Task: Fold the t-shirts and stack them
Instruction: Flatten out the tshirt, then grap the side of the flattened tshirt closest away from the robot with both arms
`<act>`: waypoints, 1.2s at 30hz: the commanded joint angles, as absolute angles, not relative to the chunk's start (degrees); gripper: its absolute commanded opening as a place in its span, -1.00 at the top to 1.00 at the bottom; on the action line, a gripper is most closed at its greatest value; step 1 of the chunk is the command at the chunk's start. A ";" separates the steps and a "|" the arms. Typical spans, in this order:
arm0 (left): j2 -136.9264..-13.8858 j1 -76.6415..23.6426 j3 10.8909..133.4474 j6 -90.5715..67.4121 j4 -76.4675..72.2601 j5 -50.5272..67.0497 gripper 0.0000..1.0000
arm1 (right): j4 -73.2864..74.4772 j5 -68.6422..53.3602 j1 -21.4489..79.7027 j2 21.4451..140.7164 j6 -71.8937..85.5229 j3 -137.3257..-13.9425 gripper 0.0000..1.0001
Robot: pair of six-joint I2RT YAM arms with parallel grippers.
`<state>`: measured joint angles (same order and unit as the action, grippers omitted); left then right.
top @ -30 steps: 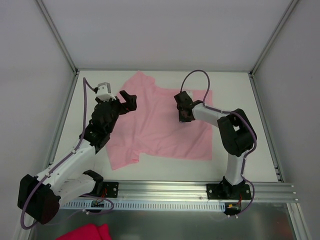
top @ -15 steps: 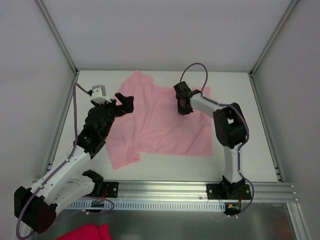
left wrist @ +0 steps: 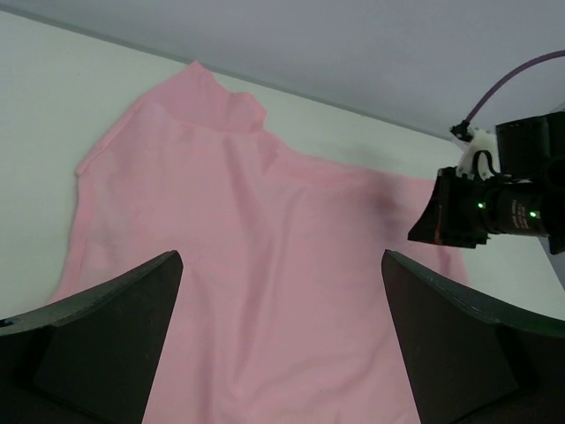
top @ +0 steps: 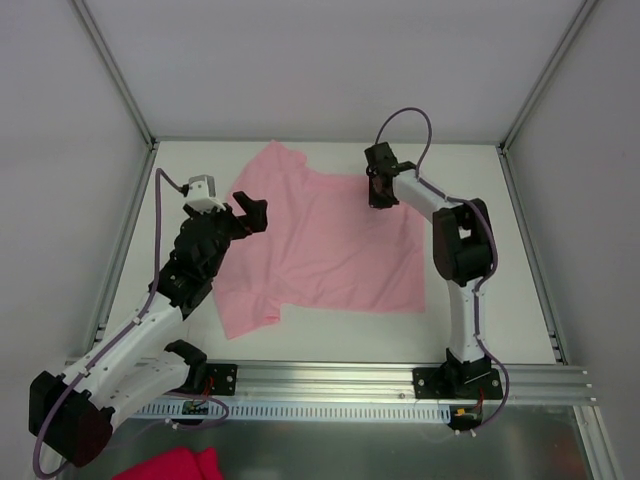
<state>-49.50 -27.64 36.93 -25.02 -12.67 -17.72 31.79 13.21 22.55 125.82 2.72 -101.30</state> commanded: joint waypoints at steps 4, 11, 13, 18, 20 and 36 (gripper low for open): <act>-48.78 -28.21 34.28 -25.22 -9.59 -24.94 -0.97 | 14.28 24.25 29.09 97.43 -2.82 -75.80 0.24; -40.54 -34.35 27.96 -33.55 -0.45 -35.50 -0.93 | 8.26 32.41 37.07 70.77 1.58 -53.54 -0.18; -39.47 -35.77 26.29 -37.16 3.95 -38.13 -0.88 | 11.15 36.20 38.58 68.48 3.50 -52.39 -0.17; -43.58 -39.54 25.40 -43.23 9.05 -41.66 -0.76 | 11.08 38.23 40.69 69.25 8.43 -49.14 -0.14; -46.05 -41.39 24.88 -46.57 10.19 -43.06 -0.77 | 10.03 38.32 41.13 70.05 10.71 -46.59 -0.12; -75.28 -76.00 36.02 -122.04 73.32 -59.15 -0.75 | 5.09 50.26 50.53 65.39 22.14 -31.03 -0.09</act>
<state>-69.23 -71.68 31.29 -94.41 49.36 -54.22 7.11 42.52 49.32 67.66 17.78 -31.97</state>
